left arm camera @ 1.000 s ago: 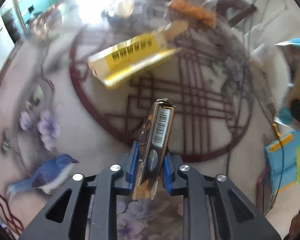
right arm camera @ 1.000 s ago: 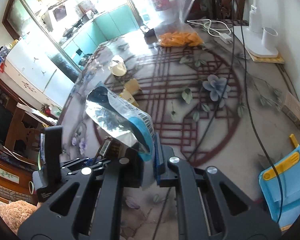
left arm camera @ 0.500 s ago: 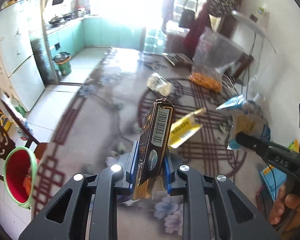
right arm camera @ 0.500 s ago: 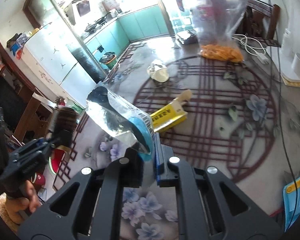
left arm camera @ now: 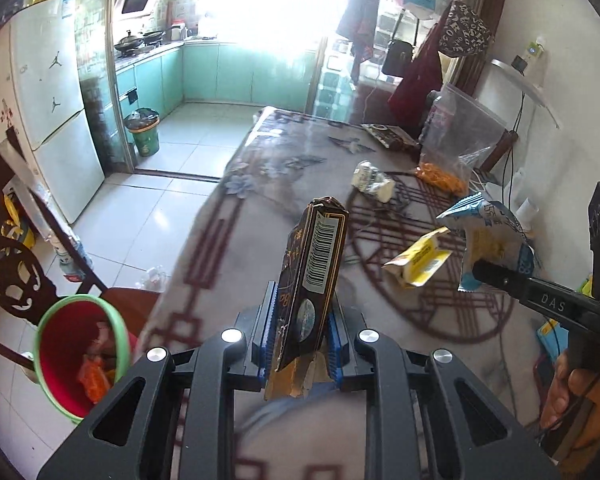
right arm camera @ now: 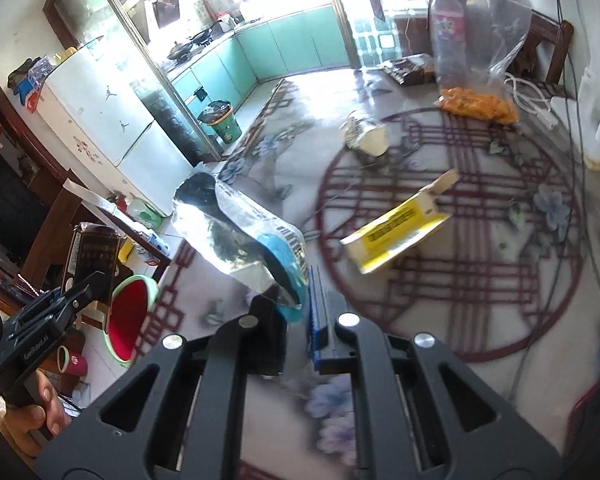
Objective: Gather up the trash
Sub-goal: 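Carry the foil packet and brown box over the red bucket with both tools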
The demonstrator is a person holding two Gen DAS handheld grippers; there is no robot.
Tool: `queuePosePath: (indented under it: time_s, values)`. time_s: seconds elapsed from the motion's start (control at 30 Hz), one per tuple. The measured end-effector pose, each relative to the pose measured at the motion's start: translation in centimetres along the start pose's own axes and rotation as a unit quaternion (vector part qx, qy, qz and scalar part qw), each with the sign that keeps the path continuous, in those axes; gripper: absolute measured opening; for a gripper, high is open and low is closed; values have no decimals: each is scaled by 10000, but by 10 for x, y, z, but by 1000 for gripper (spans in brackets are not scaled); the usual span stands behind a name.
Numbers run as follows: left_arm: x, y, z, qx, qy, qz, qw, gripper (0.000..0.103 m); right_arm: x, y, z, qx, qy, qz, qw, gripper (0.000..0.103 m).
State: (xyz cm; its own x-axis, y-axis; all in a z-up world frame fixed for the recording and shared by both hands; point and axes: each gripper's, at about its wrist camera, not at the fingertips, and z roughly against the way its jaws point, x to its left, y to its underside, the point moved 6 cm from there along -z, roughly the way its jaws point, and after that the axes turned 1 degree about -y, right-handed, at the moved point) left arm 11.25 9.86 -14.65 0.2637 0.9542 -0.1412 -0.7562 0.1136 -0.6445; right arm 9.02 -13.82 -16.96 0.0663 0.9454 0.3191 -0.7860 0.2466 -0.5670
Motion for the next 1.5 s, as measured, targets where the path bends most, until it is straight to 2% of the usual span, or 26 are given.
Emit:
queuePosePath:
  time_s: [0.33,0.63,0.83,1.13,1.5]
  values:
    - [99,2,10,69,-47,84,9999,19,91,31,-38,215,39,63,9997,10]
    - [152,7,9,129,-39,316,9994,19,153,40,-57,343,-63,283,9990,10]
    - [192,15,5,238,-201,609,9977,20,199,44,-75,514,-262,607,9965,10]
    - [262,33,2,354,-643,1153,9906,20,267,53,-109,903,-576,1282,9859,10]
    - [338,72,-8,705,-1134,1804,9745,20,355,86,-164,1633,-1316,1823,9606,10]
